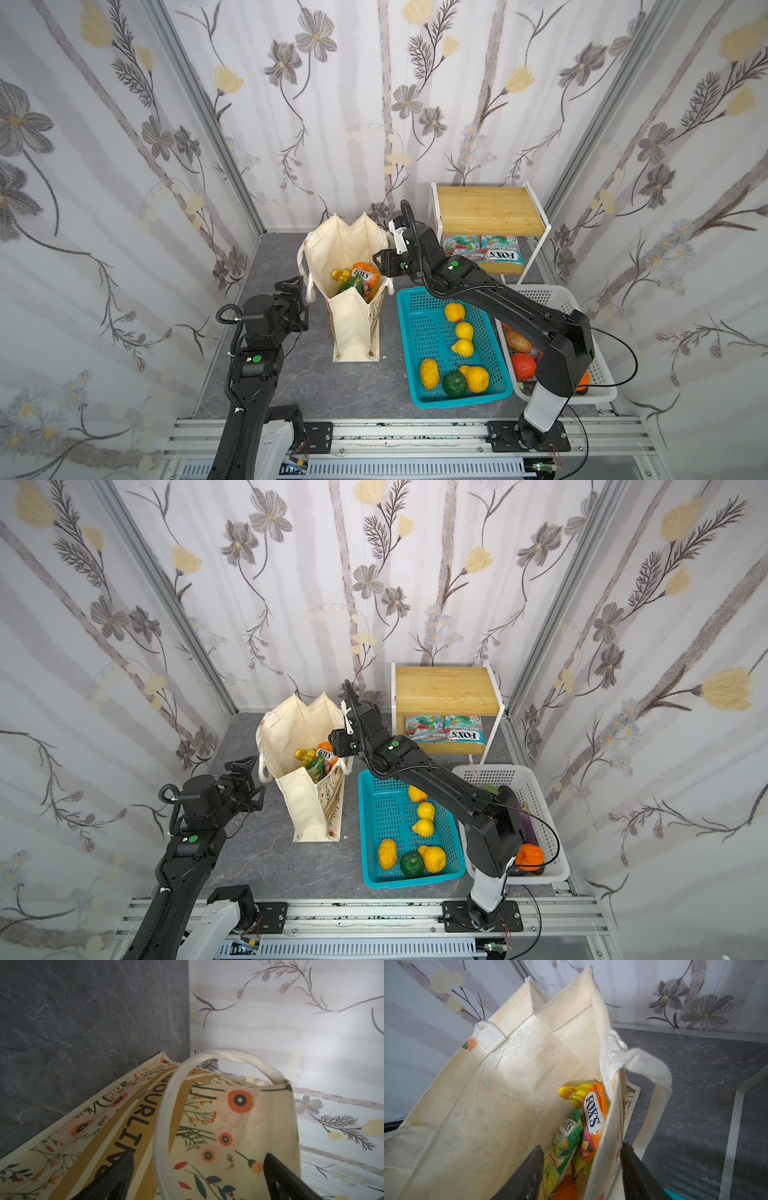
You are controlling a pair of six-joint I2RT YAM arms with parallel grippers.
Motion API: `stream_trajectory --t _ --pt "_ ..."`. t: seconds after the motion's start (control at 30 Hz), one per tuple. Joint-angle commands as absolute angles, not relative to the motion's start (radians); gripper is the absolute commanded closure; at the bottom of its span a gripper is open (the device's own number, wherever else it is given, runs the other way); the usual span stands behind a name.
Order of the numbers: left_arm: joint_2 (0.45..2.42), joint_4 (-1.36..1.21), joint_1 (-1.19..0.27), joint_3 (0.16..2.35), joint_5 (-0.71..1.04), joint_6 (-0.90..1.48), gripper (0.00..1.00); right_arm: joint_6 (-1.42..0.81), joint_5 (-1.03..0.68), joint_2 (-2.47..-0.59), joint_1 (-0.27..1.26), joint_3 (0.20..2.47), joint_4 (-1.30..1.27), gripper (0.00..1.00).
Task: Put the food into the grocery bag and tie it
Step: 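Lower the left gripper to grasp the tote's other handle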
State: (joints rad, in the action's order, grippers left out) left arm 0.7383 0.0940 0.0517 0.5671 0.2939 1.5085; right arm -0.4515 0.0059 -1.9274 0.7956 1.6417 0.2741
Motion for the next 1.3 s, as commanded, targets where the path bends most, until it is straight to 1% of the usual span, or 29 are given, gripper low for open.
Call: stream_trajectory --t 0.0,0.1,0.17,0.23,0.33,0.4,0.5,0.57,0.63,0.73,0.77,1.0,1.1,1.2,1.27 --pt "0.756 -0.070 0.035 0.532 0.322 1.594 0.00 -0.440 0.008 -1.908 0.793 1.637 0.241 0.41" --pt "0.802 -0.198 0.021 0.474 0.346 1.644 0.02 -0.438 0.014 -1.903 0.792 1.631 0.240 0.41" --pt "0.836 -0.295 0.017 0.437 0.367 1.686 0.08 -0.437 0.015 -1.901 0.792 1.627 0.241 0.41" --pt "0.858 -0.319 0.009 0.438 0.353 1.673 0.12 -0.437 0.018 -1.897 0.790 1.623 0.241 0.41" --pt "0.885 -0.354 0.009 0.438 0.336 1.669 0.23 -0.436 0.019 -1.899 0.789 1.618 0.241 0.42" --pt "0.912 -0.391 0.007 0.426 0.339 1.680 0.33 -0.436 0.020 -1.900 0.788 1.617 0.240 0.43" --pt "0.945 -0.450 0.007 0.405 0.356 1.696 0.46 -0.436 0.021 -1.899 0.787 1.614 0.242 0.43" --pt "0.948 -0.451 0.008 0.409 0.349 1.687 0.59 -0.434 0.026 -1.895 0.785 1.608 0.241 0.44" --pt "0.949 -0.454 0.014 0.411 0.344 1.681 0.76 -0.434 0.031 -1.890 0.782 1.600 0.241 0.44" --pt "0.950 -0.458 0.043 0.417 0.358 1.666 0.97 -0.434 0.040 -1.869 0.776 1.577 0.234 0.44" --pt "0.945 -0.458 0.051 0.416 0.363 1.664 1.00 -0.434 0.039 -1.859 0.772 1.566 0.228 0.44" --pt "0.905 -0.454 0.092 0.394 0.376 1.653 1.00 -0.439 0.029 -1.809 0.753 1.524 0.204 0.44" --pt "0.873 -0.400 0.115 0.411 0.352 1.594 1.00 -0.444 0.033 -1.781 0.750 1.504 0.194 0.44" --pt "0.836 -0.211 0.144 0.502 0.291 1.437 1.00 -0.467 0.026 -1.734 0.743 1.459 0.158 0.40" --pt "0.812 -0.165 0.151 0.539 0.256 1.359 1.00 -0.495 0.021 -1.696 0.736 1.415 0.131 0.33"
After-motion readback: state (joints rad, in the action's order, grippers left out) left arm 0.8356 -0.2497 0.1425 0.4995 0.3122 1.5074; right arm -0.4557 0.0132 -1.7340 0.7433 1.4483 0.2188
